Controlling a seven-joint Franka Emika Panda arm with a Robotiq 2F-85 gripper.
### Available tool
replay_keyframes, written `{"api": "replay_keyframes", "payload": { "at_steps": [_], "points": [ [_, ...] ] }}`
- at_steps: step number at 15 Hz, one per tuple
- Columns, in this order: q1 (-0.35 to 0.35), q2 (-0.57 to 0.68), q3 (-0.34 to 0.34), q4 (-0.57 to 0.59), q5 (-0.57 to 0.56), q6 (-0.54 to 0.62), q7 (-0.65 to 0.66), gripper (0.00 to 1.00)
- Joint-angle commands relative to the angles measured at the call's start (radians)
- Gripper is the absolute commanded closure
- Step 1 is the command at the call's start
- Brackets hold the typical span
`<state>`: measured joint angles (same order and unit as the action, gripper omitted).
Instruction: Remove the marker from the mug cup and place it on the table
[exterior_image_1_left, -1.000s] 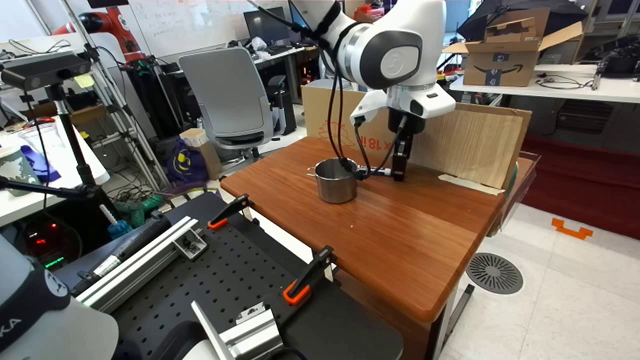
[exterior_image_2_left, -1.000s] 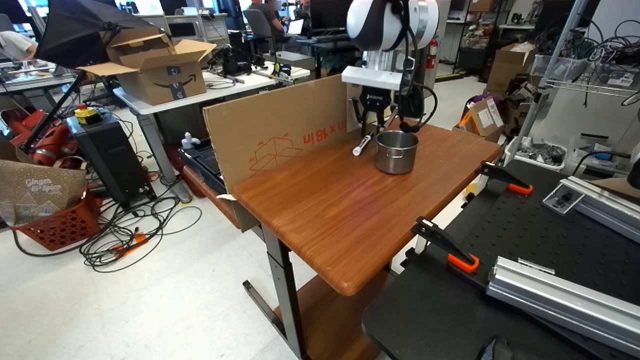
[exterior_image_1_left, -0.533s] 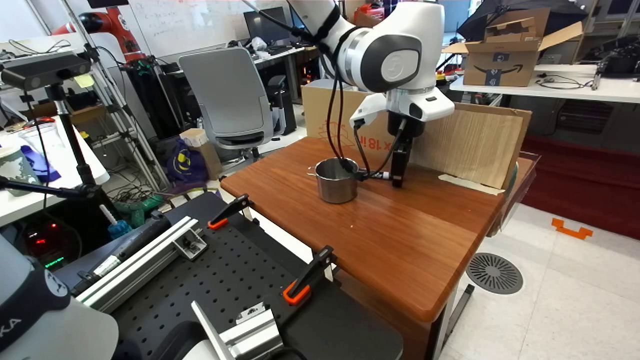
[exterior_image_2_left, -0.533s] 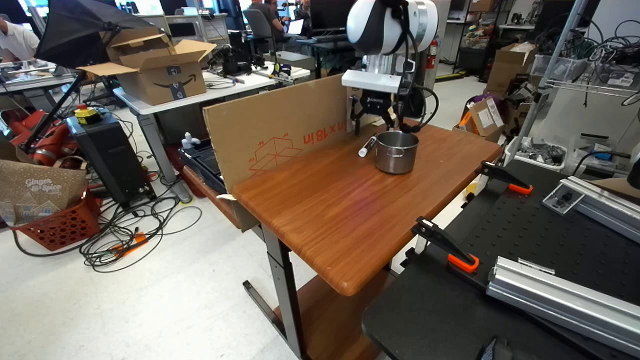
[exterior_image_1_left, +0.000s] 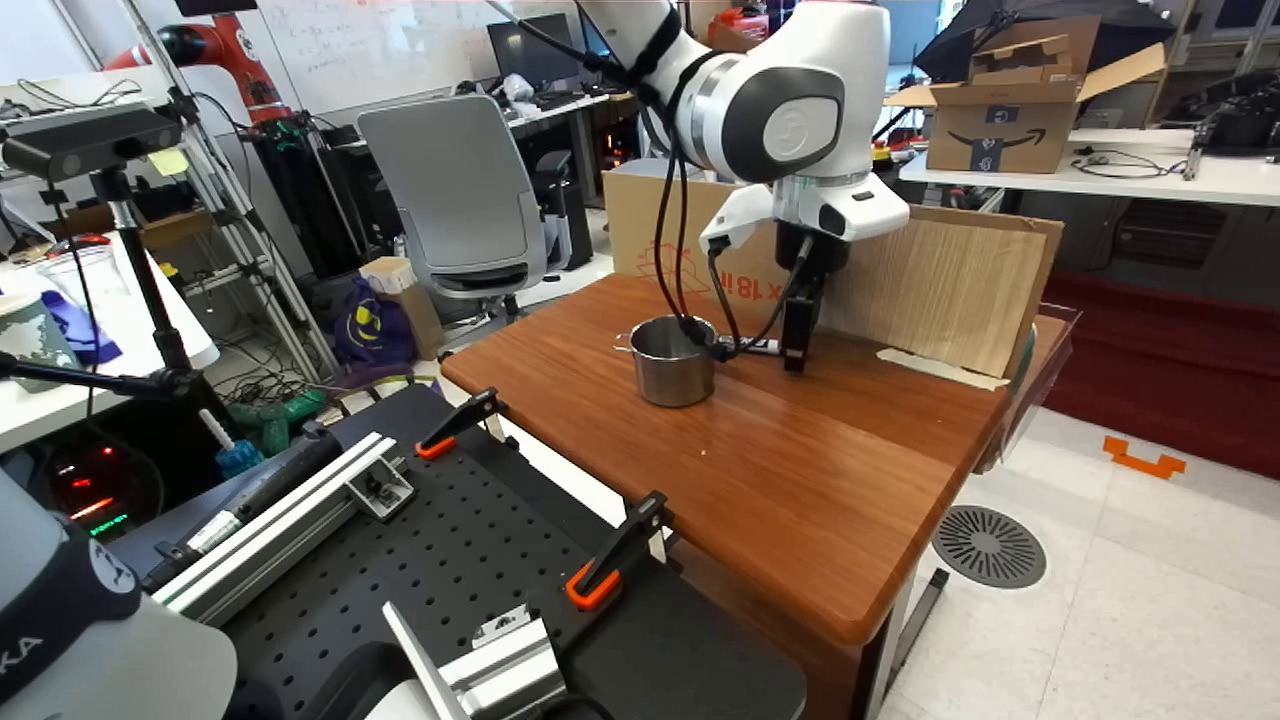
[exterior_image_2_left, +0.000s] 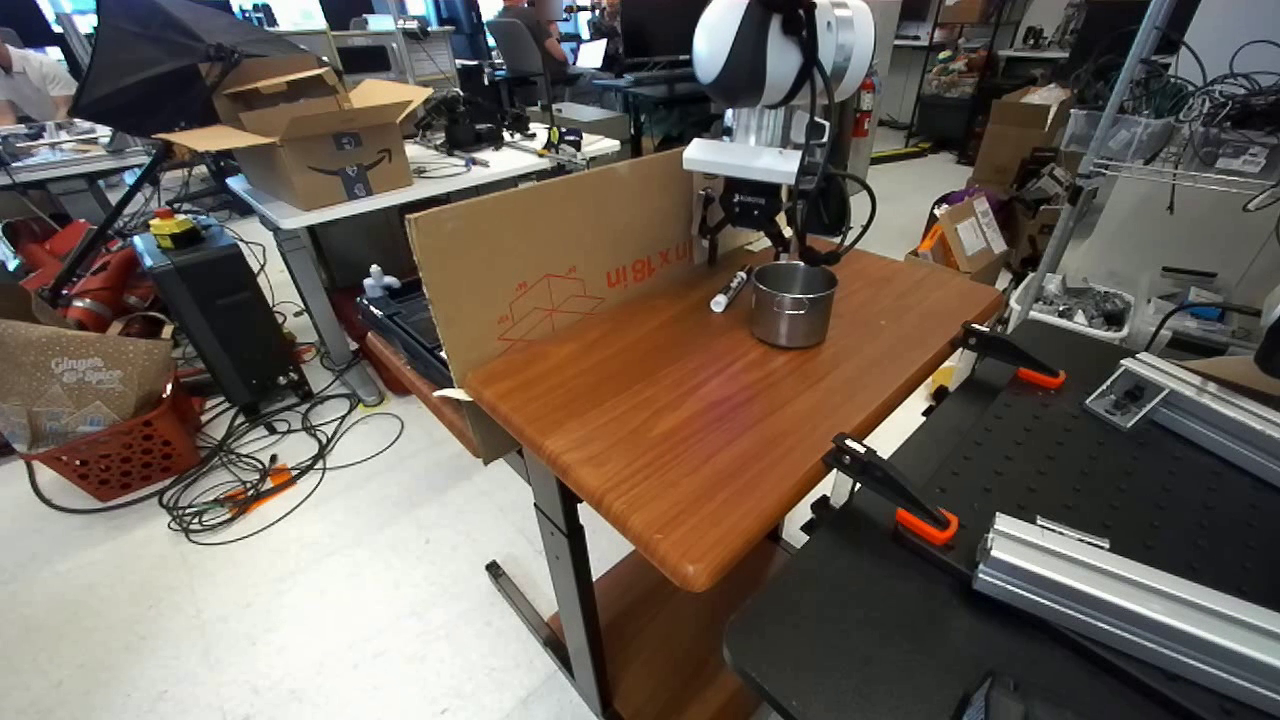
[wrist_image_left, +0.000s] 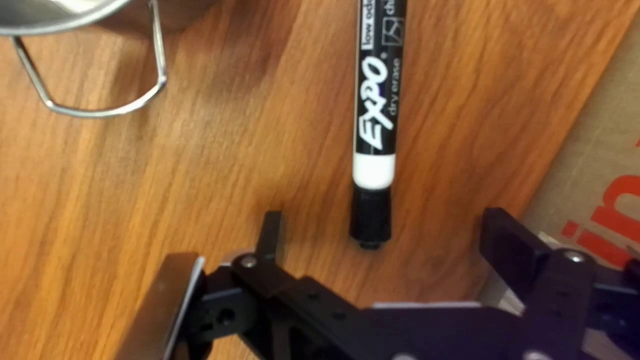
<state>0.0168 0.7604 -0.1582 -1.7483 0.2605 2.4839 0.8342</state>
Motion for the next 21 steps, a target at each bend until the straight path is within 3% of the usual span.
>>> {"api": "replay_keyframes", "payload": {
  "at_steps": [1,7,13,15,16,21],
  "points": [
    [0.004,-0.024,-0.001,-0.009,-0.021,-0.026,0.005,0.0],
    [0.002,-0.115,0.015,-0.081,-0.018,-0.01,-0.035,0.0],
    [0.009,-0.304,0.03,-0.226,-0.017,0.031,-0.109,0.0],
    [0.022,-0.361,0.02,-0.261,-0.044,-0.012,-0.108,0.0],
    [0.008,-0.305,0.03,-0.201,-0.014,-0.007,-0.093,0.0],
    [0.01,-0.35,0.03,-0.25,-0.028,-0.014,-0.098,0.0]
  ]
}}
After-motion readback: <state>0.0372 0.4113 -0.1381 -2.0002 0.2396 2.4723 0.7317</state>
